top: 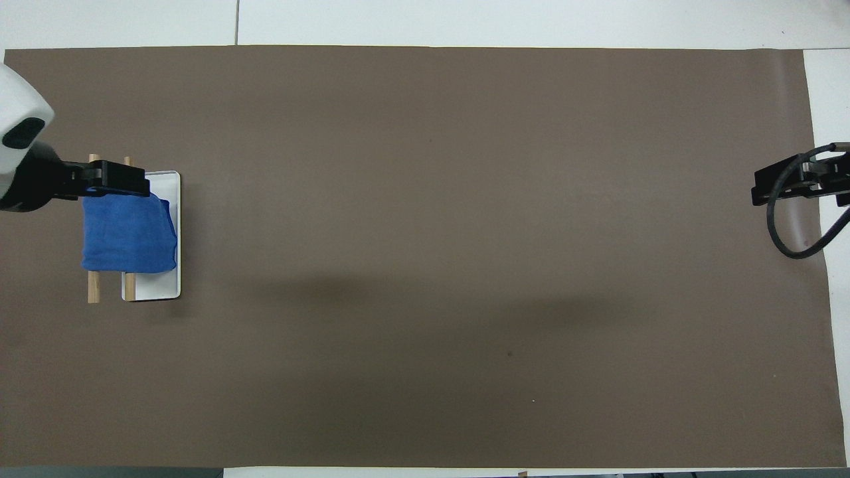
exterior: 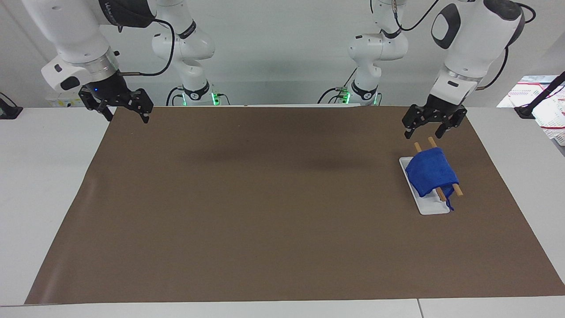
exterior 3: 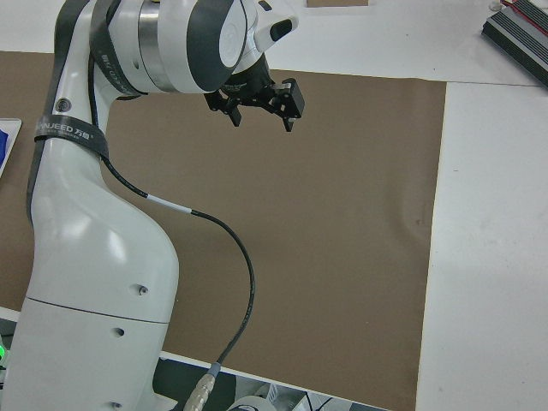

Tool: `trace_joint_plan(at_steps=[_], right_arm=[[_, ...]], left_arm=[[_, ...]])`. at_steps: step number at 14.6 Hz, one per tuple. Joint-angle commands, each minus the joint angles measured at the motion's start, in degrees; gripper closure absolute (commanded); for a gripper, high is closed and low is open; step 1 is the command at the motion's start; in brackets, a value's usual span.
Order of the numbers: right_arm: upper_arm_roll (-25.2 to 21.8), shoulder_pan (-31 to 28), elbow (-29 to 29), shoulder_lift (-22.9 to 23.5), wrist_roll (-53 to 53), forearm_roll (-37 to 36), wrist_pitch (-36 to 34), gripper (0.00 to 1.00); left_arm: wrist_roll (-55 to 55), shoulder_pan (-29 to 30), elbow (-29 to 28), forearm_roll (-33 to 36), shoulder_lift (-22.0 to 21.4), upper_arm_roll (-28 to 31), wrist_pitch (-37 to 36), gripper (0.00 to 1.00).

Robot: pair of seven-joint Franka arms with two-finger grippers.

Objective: Right arm passes towel to left arm to hang

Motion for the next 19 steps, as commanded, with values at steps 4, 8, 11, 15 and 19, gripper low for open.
trace_joint_plan(at_steps=[4, 8, 11, 15, 19], right_arm=[[0.26, -0.46, -0.96, -0.59, -3.22, 0.19, -0.16, 0.00], [0.26, -0.37, -1.05, -0.59, -3.23, 0.19, -0.07, 0.00], [0.26, -0.37, -1.05, -0.59, -2.96, 0.19, -0.07, 0.00], [0.26, -0.37, -1.05, -0.59, -2.88, 0.19, -0.07, 0.00], [0.26, -0.37, -1.14, -0.59, -2.79, 0.19, 0.02, 0.00]], left_arm=[[4.69, -0.16, 3.63, 3.44, 1.42, -0.34, -9.25, 0.00], [5.39, 0.19, 3.36, 0.54, 1.07, 0.10, -10.05, 0.00], [5.39, 0.19, 3.19, 0.63, 1.07, 0.02, -10.05, 0.00], [5.39, 0.10, 3.19, 0.98, 1.07, -0.07, -8.91, 0.00], [4.87, 0.19, 3.28, 1.60, 1.25, -0.16, -7.41, 0.00]])
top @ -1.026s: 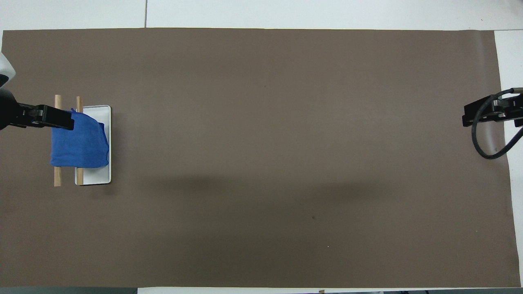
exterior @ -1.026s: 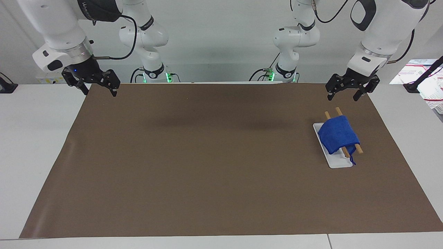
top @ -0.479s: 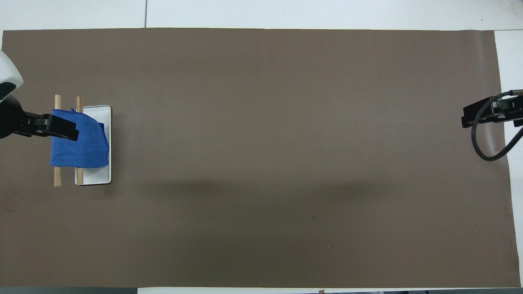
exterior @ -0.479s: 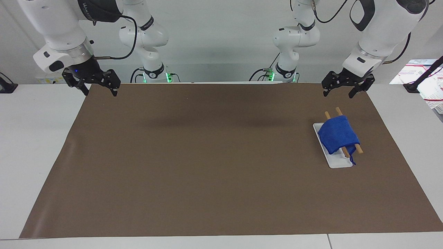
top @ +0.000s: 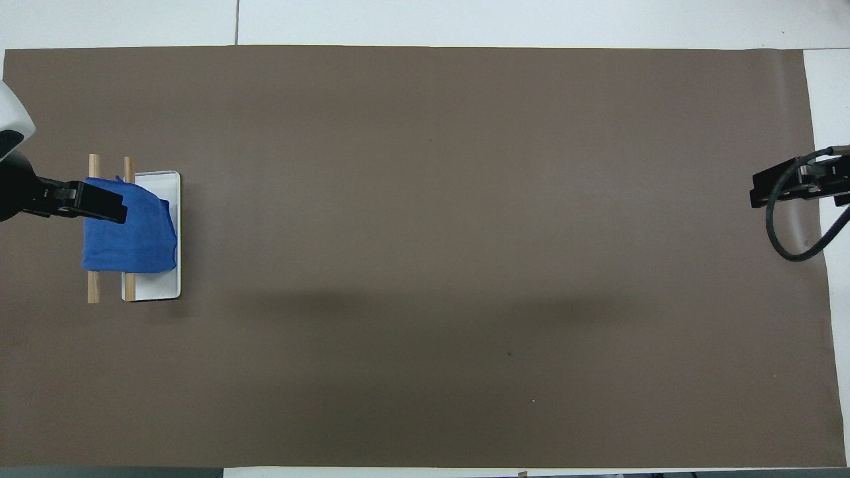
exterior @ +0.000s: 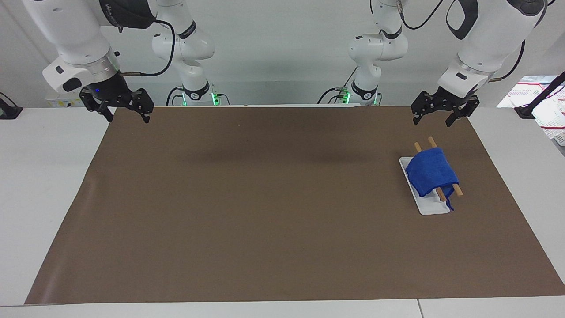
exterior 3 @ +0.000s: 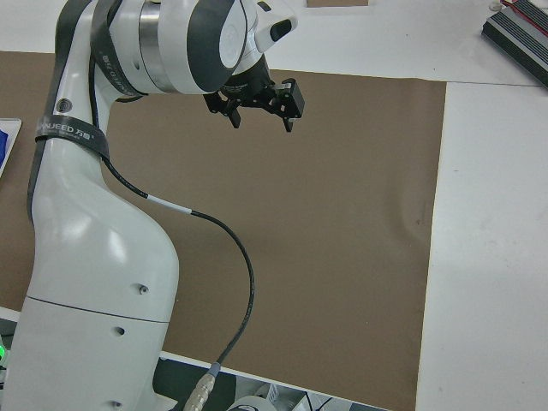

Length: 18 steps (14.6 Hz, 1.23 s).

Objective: Right arm passes towel to left arm to hang

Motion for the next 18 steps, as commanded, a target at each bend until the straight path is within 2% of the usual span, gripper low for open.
trace_joint_plan(at_steps=[1, 7, 9, 18], right_arm=[[0.24, -0.49, -0.86, -0.59, -1.28, 0.19, 0.02, 0.00], [0.24, -0.49, -0.52, -0.51, -1.20, 1.24, 0.63, 0.00], [0.24, -0.49, 0.97, -0.24, -1.20, 3.44, -2.25, 0.00], [0.32, -0.05, 1.60, -0.07, -1.81, 1.42, -2.88, 0.00]], left_arm=[[0.39, 0.09, 0.54, 0.22, 0.26, 0.05, 0.28, 0.00], [0.48, 0.01, 0.36, 0.22, 0.17, 0.05, 0.20, 0.00], [0.48, 0.09, 0.36, 0.22, 0.17, 0.05, 0.29, 0.00], [0.48, 0.18, 0.36, 0.22, 0.17, 0.05, 0.29, 0.00]])
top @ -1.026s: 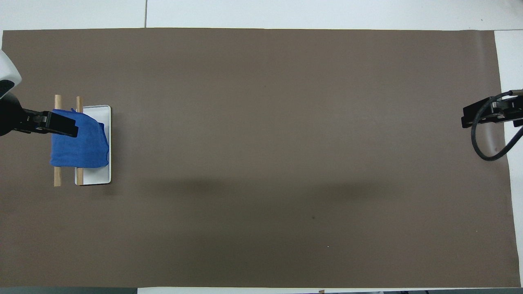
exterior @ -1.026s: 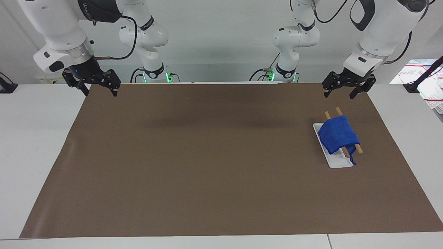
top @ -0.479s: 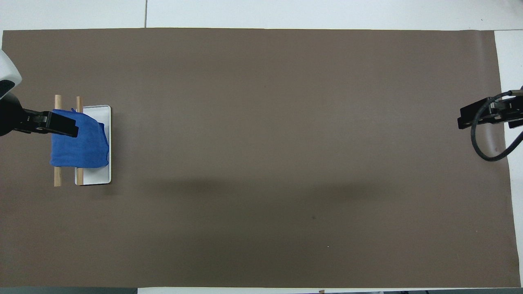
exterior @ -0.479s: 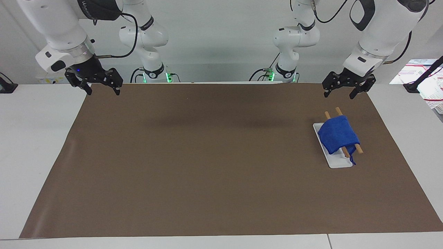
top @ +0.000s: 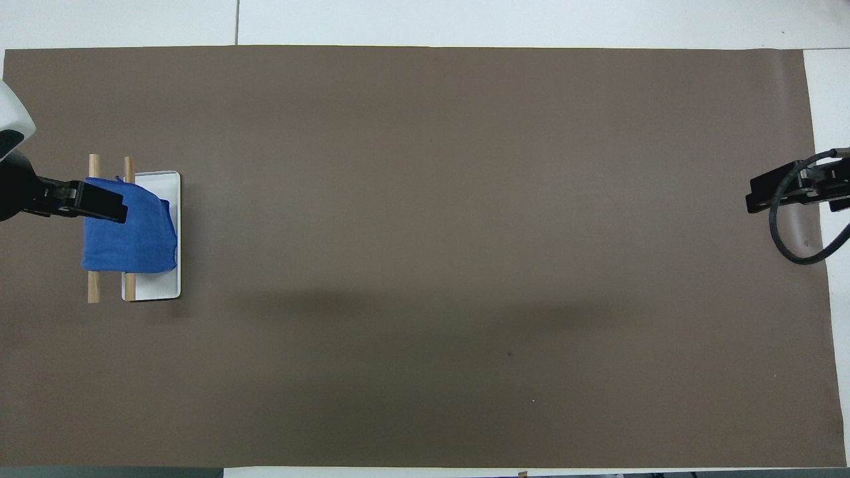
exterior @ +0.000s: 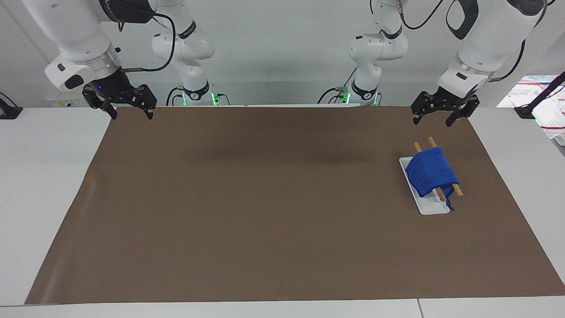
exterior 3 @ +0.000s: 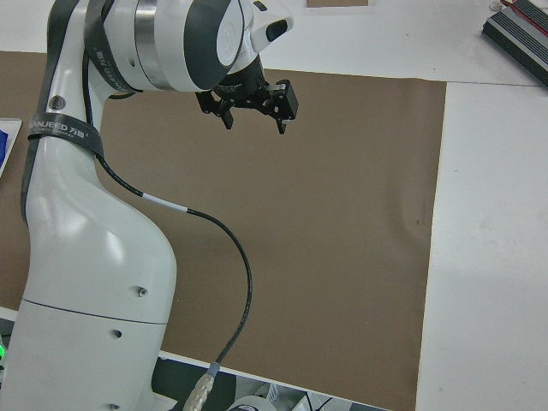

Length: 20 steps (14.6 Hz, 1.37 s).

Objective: Right arm passes towel to left arm to hang

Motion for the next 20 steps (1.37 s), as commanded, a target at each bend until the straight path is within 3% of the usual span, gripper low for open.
trace_joint_plan(at_steps=[1, 20], right_arm=[[0.29, -0.19, 0.47, -0.13, -1.67, -0.42, -0.86, 0.00], [0.29, -0.10, 0.30, -0.22, -1.58, -0.24, -0.78, 0.00]], left_arm=[[0.48, 0.19, 0.36, 0.13, 0.17, 0.06, 0.46, 0.00], [0.56, -0.42, 0.36, 0.22, 0.17, 0.06, 0.81, 0.00]])
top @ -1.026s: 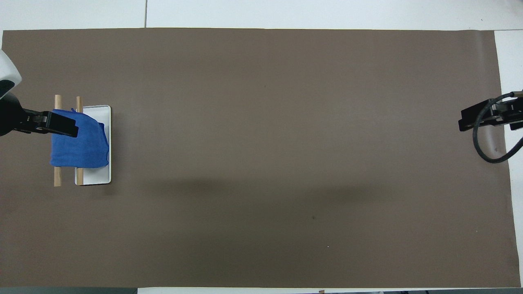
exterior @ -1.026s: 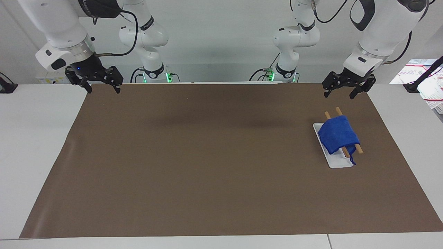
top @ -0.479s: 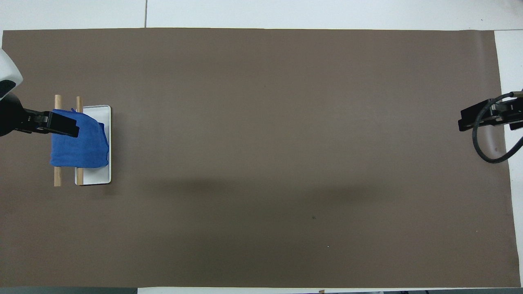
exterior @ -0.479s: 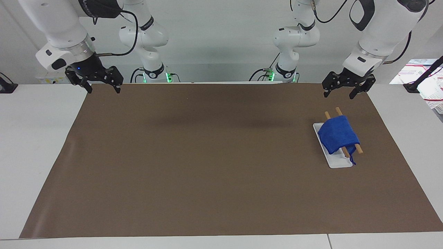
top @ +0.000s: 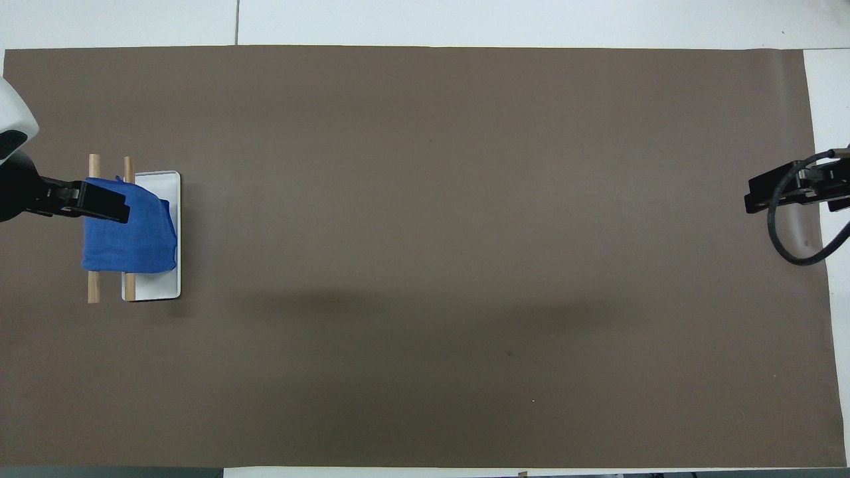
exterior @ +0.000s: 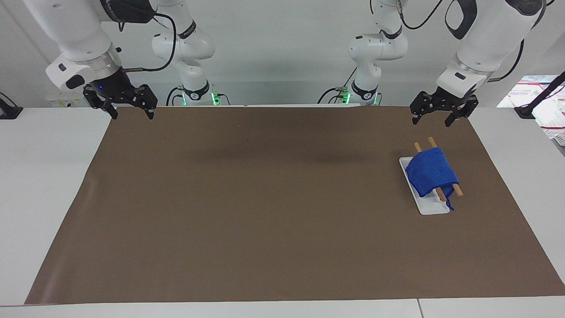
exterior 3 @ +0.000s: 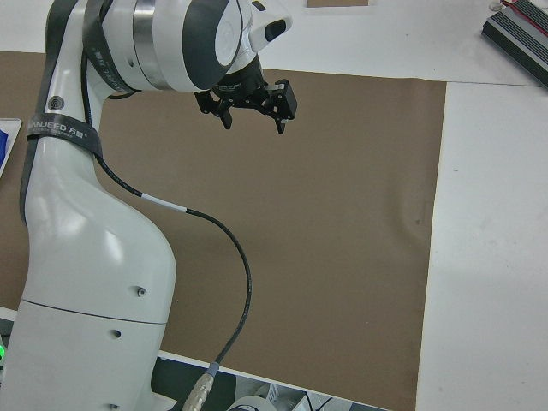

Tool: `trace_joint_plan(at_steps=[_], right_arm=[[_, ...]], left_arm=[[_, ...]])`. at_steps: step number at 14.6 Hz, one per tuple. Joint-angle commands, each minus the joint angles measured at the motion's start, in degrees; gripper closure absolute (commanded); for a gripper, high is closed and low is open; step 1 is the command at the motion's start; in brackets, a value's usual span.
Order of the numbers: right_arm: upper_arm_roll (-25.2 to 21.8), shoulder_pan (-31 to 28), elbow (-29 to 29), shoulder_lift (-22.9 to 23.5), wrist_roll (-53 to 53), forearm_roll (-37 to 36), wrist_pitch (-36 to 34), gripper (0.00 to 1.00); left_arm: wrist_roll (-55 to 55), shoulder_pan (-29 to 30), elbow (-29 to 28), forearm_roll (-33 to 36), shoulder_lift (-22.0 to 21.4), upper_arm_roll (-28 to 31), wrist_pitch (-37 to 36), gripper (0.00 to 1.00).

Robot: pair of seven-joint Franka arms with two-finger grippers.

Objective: Right arm passes towel to left arm to hang

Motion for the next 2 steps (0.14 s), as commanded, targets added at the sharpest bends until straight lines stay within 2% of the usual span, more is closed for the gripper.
trace_joint_plan(at_steps=[1, 2], right_arm=[[0.24, -0.20, 0.21, -0.22, -1.55, -0.24, -0.78, 0.00], [0.24, -0.20, 0.21, -0.22, -1.55, -0.24, -0.78, 0.00]], left_arm=[[0.57, -0.20, 0.36, 0.22, 0.17, 0.13, 0.74, 0.00], [0.57, -0.20, 0.36, 0.22, 0.17, 0.13, 0.82, 0.00]])
